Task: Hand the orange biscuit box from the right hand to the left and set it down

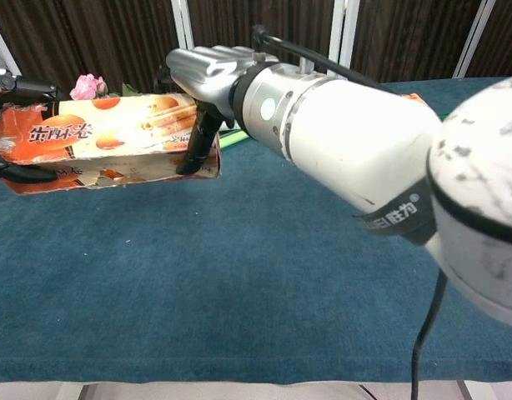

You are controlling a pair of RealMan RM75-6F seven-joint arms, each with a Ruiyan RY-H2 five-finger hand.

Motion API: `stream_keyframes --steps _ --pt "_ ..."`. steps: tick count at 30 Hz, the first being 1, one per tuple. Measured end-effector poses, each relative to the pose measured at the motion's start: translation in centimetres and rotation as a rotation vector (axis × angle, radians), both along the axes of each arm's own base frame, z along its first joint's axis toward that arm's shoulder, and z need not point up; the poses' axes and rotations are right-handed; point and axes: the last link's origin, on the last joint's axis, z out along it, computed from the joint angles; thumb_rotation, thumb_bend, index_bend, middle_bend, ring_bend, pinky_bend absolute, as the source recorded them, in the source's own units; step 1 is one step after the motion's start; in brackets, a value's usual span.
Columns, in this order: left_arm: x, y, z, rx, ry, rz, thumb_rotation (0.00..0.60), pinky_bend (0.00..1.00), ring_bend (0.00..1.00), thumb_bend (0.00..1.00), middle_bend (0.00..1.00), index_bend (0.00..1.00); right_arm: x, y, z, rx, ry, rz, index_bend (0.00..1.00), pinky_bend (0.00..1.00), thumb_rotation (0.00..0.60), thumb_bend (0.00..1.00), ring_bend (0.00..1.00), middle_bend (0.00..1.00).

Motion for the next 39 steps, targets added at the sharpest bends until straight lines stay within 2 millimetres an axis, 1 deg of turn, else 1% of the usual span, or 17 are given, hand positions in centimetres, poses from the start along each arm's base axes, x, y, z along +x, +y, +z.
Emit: stream_keyframes --steps 2,5,10,13,15,16,18,20,21,23,24,25,29,32,36,38,39 --pt "-0.3 0.1 0.3 0.007 -0.005 0.008 0.600 0.89 0.79 0.29 0.85 0.76 -0.3 0.0 0.5 0.016 0.005 -0.007 0.00 0.15 0.600 0.07 0.00 0.00" --pt "-1.3 0.3 0.7 0.013 0.002 0.025 0.600 0.89 0.78 0.28 0.85 0.77 -0.8 0.0 2.0 0.035 -0.010 -0.010 0.00 0.11 0.600 0.05 0.00 0.00" --pt "-3.7 0.4 0.8 0.007 0.036 0.065 0.600 0.88 0.77 0.27 0.85 0.77 -2.6 -0.2 5.6 0.016 -0.026 -0.012 0.00 0.06 0.600 0.05 0.00 0.00" --pt "-5.6 0.6 0.6 0.007 0.077 0.089 0.600 0.80 0.73 0.27 0.84 0.75 -4.3 -0.3 7.9 -0.010 -0.028 -0.024 0.00 0.05 0.600 0.05 0.00 0.00" --pt "-7.4 0.8 0.5 0.005 0.114 0.117 0.600 0.69 0.68 0.27 0.80 0.71 -5.7 -0.3 9.2 -0.022 -0.017 -0.039 0.00 0.04 0.600 0.05 0.00 0.00" --pt "-8.2 0.8 0.5 0.000 0.129 0.133 0.600 0.61 0.62 0.27 0.75 0.66 -6.3 -0.3 9.8 -0.026 -0.009 -0.046 0.00 0.04 0.600 0.05 0.00 0.00" --pt "-10.3 0.9 0.2 -0.026 0.160 0.184 0.600 0.44 0.43 0.27 0.57 0.52 -7.6 -0.2 10.9 -0.029 0.011 -0.061 0.00 0.04 0.600 0.05 0.00 0.00" --pt "-11.8 0.8 -0.3 -0.067 0.172 0.234 0.600 0.22 0.17 0.25 0.30 0.32 -8.6 -0.1 11.7 -0.027 0.025 -0.074 0.00 0.04 0.600 0.05 0.00 0.00" --pt "-12.5 0.6 -0.7 -0.100 0.173 0.268 0.600 0.14 0.08 0.24 0.18 0.22 -9.2 0.0 12.1 -0.023 0.031 -0.081 0.00 0.04 0.600 0.05 0.00 0.00" --pt "-13.5 0.4 -1.3 -0.146 0.178 0.314 0.600 0.06 0.01 0.22 0.04 0.09 -9.9 0.0 12.5 -0.016 0.036 -0.090 0.00 0.04 0.600 0.05 0.00 0.00" --pt "-14.0 0.2 -1.5 -0.164 0.181 0.334 0.600 0.03 0.00 0.20 0.01 0.04 -10.3 0.1 12.8 -0.012 0.040 -0.094 0.00 0.04 0.600 0.05 0.00 0.00" --pt "-14.4 0.1 -1.7 -0.181 0.182 0.356 0.600 0.02 0.00 0.19 0.00 0.01 -10.5 0.1 12.9 -0.009 0.043 -0.097 0.00 0.04 0.600 0.05 0.00 0.00" --pt "-14.3 -0.1 -1.8 -0.181 0.171 0.370 0.600 0.00 0.00 0.15 0.00 0.00 -11.6 0.3 13.4 -0.005 0.065 -0.108 0.00 0.03 0.600 0.05 0.00 0.00" --pt "-13.7 -0.3 -1.1 -0.154 0.160 0.354 0.599 0.00 0.00 0.15 0.00 0.00 -12.4 0.7 13.8 -0.013 0.092 -0.106 0.00 0.01 0.600 0.05 0.00 0.00" --pt "-12.7 -1.4 0.6 -0.127 0.162 0.328 0.600 0.00 0.00 0.16 0.00 0.00 -14.2 1.8 15.2 -0.045 0.126 -0.100 0.00 0.00 0.600 0.05 0.00 0.00" --pt "-12.0 -2.5 1.9 -0.115 0.168 0.315 0.600 0.00 0.00 0.20 0.00 0.00 -15.5 2.5 16.0 -0.068 0.145 -0.104 0.00 0.00 0.600 0.05 0.00 0.00" --pt "-11.5 -3.4 2.7 -0.101 0.172 0.306 0.600 0.00 0.00 0.23 0.00 0.00 -16.6 3.2 16.6 -0.086 0.161 -0.111 0.00 0.00 0.600 0.05 0.00 0.00"
